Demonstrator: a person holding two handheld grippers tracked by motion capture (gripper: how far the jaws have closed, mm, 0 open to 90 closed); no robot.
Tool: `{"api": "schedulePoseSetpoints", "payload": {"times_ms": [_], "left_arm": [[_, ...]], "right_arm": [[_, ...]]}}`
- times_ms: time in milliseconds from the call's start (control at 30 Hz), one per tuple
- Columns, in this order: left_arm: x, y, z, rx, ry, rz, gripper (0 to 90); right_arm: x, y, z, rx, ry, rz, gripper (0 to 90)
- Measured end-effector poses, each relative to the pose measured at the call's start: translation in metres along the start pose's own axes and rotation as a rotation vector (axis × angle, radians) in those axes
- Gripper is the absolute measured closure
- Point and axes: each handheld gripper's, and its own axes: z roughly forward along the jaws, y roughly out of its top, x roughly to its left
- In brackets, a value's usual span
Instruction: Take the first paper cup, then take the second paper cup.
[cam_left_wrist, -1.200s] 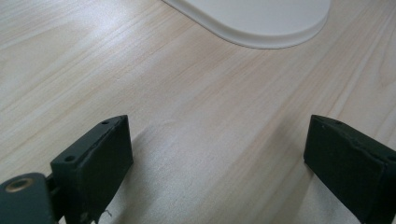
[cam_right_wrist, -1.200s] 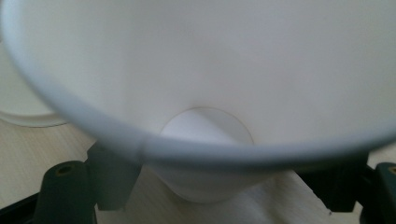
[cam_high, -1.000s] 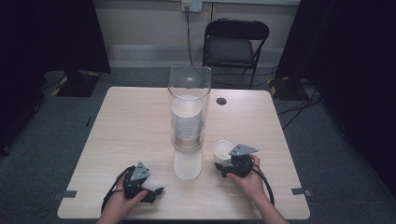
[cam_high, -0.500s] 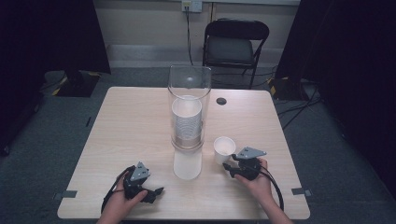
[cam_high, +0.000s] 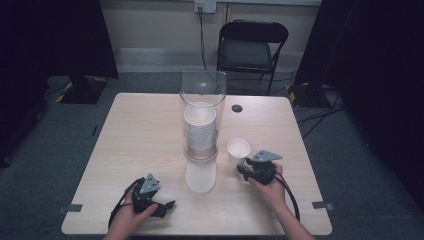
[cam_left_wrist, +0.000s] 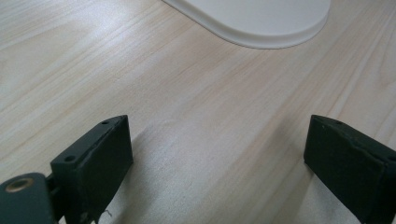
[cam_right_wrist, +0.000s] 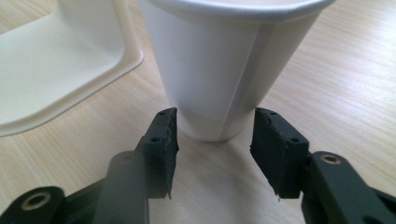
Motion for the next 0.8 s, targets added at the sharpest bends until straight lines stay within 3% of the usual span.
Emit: {"api": "schedulePoseSetpoints", "payload": {"times_ms": [100, 233, 400, 500, 800], "left_arm": [[0.000, 0.000, 0.000, -0.001, 0.000, 0.000, 7.3], [0.000, 0.000, 0.000, 0.000, 0.000, 0.000, 7.3], [0.000, 0.000, 0.000, 0.000, 0.000, 0.000, 7.3], [0.000, 0.000, 0.000, -0.003, 0.000, -0.002, 7.3], [0.000, 0.000, 0.000, -0.001, 0.001, 0.002, 7.3]], "right_arm": [[0.004, -0.001, -0.002, 0.021, -0.007, 0.005, 35.2], [0.011, -0.002, -0.011, 0.005, -0.006, 0.025, 24.1], [0.022, -0.001, -0.017, -0.007, 0.009, 0.053, 20.2], [0.028, 0.001, -0.017, -0.016, 0.054, 0.055, 21.2], [0.052, 0.016, -0.013, -0.042, 0.137, 0.019, 20.3]]}}
